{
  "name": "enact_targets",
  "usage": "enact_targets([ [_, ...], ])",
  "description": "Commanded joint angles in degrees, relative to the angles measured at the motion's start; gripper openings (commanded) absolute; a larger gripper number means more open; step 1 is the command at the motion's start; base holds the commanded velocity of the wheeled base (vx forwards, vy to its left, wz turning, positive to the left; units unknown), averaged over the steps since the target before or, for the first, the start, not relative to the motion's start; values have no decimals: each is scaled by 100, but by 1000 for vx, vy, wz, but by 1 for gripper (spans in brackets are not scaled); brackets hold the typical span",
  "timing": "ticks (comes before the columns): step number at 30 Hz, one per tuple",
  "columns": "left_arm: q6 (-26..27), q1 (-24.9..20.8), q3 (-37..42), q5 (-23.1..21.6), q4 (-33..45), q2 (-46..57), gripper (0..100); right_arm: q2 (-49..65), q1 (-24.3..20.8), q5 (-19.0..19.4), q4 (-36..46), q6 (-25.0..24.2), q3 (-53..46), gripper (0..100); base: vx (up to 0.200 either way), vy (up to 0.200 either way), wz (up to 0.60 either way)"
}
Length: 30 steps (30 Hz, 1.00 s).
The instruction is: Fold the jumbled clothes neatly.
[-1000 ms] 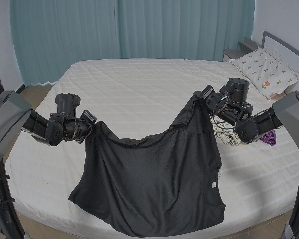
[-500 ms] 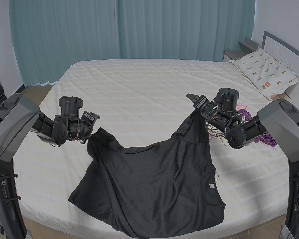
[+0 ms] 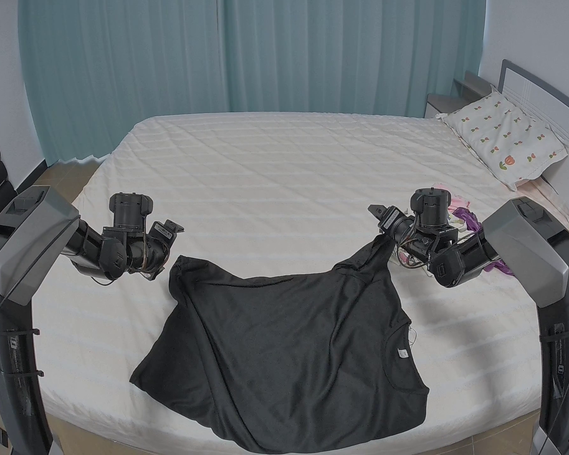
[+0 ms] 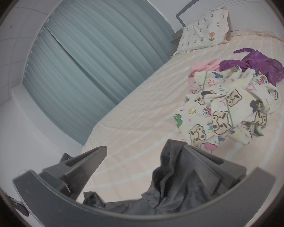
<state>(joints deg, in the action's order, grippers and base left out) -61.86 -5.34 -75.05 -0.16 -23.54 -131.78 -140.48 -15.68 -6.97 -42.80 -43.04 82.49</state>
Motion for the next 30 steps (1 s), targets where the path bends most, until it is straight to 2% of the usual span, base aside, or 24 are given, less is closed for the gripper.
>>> enact_targets([
  [1,68,7,51,-2,7,-14,100,4,-6,-6,114,182,-216,100,0,0,0],
  [4,139,-11,78,-11,34,-32,100,311,3,179,79,481,-823,100,0,0,0],
  [10,253,-37,78,-11,51,-137,100,346,118,135,343,481,-638,100,0,0,0],
  [15,306,-64,60,-72,60,-181,100,408,188,188,474,472,-954,100,0,0,0],
  [19,824,-64,-19,-54,34,-366,100,628,179,284,457,455,-1473,100,0,0,0],
  [20,974,-55,-63,-54,34,-410,100,786,188,469,395,341,-1912,100,0,0,0],
  [24,1141,-64,-476,-37,78,-665,100,918,276,794,299,-204,-2299,100,0,0,0],
  [30,1237,-116,-1346,16,429,-1166,100,786,346,899,299,-301,-2369,100,0,0,0],
])
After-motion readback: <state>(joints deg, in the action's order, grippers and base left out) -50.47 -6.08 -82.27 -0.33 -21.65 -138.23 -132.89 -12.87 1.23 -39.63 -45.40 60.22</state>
